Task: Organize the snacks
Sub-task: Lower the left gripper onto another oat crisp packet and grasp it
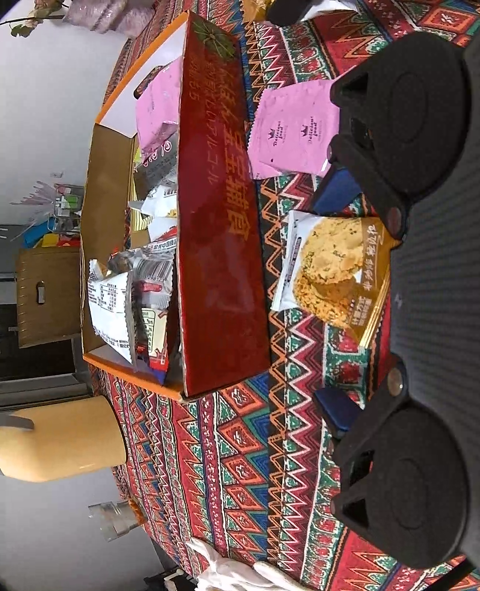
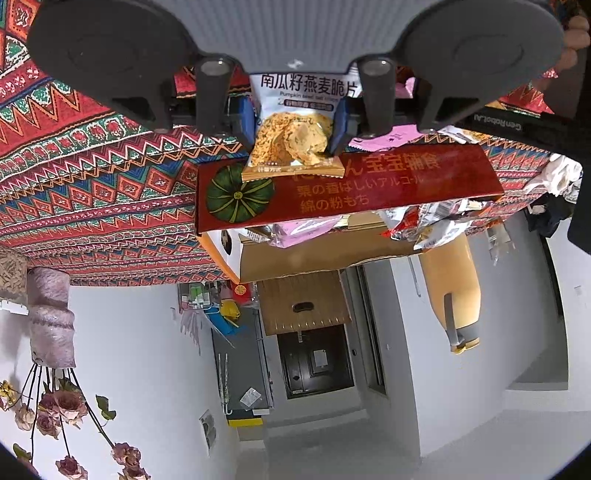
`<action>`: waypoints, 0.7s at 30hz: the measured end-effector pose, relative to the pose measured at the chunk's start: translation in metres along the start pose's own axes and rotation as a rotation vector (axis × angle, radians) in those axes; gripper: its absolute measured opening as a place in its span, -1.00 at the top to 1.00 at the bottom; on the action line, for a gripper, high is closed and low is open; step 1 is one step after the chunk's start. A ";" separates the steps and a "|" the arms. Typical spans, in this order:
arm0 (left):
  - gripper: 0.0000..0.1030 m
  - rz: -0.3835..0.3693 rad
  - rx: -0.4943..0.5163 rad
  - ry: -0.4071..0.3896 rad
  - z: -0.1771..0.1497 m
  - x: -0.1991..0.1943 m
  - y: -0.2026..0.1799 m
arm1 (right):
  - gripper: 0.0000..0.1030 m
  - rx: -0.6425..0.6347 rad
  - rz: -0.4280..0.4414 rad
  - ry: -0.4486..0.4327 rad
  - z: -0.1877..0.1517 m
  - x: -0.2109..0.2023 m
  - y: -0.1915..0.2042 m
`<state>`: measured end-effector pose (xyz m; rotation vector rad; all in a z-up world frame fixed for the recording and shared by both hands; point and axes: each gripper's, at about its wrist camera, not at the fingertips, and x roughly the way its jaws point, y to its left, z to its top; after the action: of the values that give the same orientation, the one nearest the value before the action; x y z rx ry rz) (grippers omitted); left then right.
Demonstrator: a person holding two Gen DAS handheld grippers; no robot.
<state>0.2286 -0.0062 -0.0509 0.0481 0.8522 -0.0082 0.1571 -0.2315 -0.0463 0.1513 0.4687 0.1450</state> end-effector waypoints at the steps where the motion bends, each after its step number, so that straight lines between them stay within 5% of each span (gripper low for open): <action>1: -1.00 -0.001 0.002 -0.004 0.000 0.000 0.000 | 0.22 0.000 0.000 0.000 0.000 0.000 0.000; 12: -0.96 -0.034 -0.010 -0.026 -0.005 -0.001 0.001 | 0.22 -0.005 -0.008 0.002 -0.001 0.003 0.001; 21: -0.43 -0.077 0.035 -0.068 -0.010 -0.011 -0.006 | 0.22 -0.005 -0.010 0.002 -0.001 0.002 0.001</action>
<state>0.2136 -0.0117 -0.0496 0.0473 0.7858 -0.0968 0.1587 -0.2301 -0.0480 0.1437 0.4712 0.1369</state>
